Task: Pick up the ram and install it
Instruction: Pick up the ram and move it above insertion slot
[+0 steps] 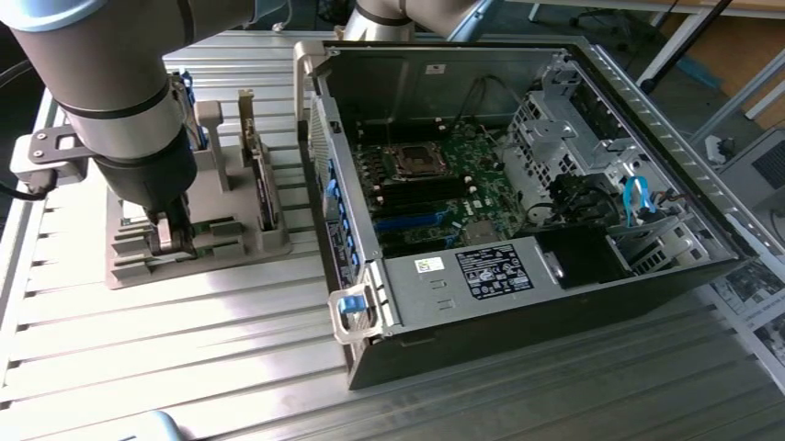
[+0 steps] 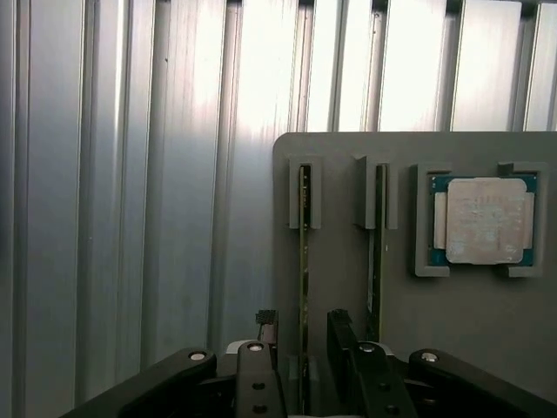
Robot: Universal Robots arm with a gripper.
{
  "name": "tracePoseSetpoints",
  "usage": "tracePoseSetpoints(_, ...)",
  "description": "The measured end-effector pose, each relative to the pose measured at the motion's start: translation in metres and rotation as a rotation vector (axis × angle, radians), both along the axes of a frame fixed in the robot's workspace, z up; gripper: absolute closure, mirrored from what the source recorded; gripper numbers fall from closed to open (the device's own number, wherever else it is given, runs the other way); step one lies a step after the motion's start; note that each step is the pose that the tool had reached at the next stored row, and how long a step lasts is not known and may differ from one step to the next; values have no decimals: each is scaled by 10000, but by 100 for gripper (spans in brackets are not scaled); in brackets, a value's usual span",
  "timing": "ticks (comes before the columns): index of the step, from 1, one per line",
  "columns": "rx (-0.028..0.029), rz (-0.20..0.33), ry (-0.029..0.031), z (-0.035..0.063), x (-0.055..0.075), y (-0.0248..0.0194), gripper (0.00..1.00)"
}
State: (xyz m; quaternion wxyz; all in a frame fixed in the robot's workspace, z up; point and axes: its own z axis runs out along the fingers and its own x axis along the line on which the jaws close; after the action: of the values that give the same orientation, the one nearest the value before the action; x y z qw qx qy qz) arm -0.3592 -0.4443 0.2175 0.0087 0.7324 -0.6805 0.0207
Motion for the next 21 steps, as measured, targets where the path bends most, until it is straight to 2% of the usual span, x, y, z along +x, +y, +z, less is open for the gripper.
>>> tracePoseSetpoints(21, 0, 0, 0, -100, -11, 0, 64)
